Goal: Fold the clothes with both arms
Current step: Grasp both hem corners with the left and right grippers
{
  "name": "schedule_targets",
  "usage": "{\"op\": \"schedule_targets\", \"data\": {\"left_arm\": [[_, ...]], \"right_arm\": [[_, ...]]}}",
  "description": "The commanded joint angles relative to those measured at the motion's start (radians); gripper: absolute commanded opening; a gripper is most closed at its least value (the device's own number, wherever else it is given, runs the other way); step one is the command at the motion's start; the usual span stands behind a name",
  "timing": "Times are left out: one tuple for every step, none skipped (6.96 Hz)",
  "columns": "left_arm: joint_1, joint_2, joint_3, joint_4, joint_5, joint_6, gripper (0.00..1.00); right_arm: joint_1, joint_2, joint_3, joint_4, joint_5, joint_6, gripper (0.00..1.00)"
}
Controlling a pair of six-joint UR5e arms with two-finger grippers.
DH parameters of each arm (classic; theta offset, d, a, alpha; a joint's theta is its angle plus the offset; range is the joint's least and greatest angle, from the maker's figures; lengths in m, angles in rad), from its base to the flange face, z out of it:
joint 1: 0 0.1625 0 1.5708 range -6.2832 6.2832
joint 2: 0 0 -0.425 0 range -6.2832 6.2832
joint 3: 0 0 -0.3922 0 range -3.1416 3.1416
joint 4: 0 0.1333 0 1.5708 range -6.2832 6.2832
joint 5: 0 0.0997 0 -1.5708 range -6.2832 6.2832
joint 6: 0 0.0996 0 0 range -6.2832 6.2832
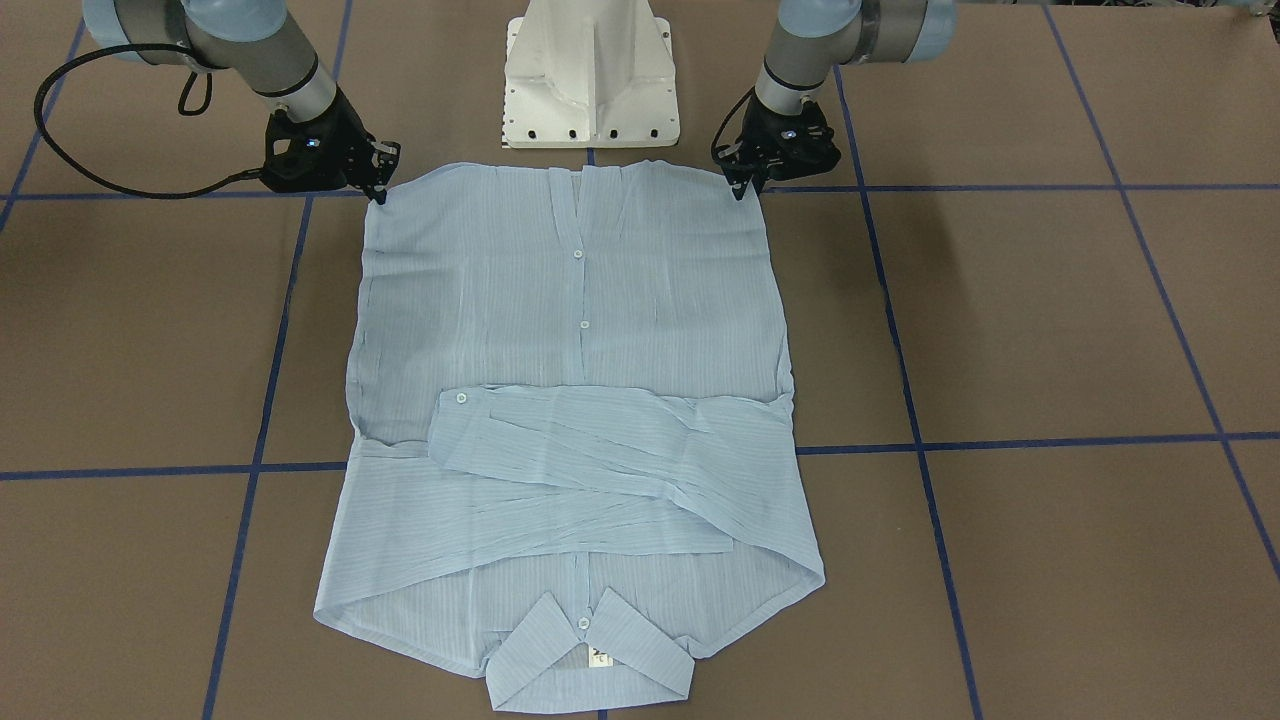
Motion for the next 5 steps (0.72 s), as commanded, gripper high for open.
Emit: {"op": "schedule_targets", "data": {"left_arm": [[0.000, 0.001, -0.001, 0.002, 0.000, 0.000, 0.09], [0.000, 0.001, -0.003, 0.002, 0.000, 0.001, 0.00], [-0.003, 0.010, -0.012, 0.000, -0.002, 0.015, 0.00], [-0.005, 0.039, -0.054, 0.000, -0.009, 0.017, 0.00], [-0.009, 0.051, -0.076, 0.000, -0.015, 0.052, 0.00]], "right_arm": [[0.002, 0.000, 0.000, -0.001, 0.001, 0.000, 0.00], [0.005, 0.000, 0.000, -0.001, 0.001, 0.000, 0.00], [0.017, 0.002, 0.000, 0.000, 0.005, 0.000, 0.00], [0.048, 0.002, 0.000, 0.000, 0.042, -0.006, 0.00], [0.083, 0.003, 0.002, 0.002, 0.075, -0.012, 0.00]]}}
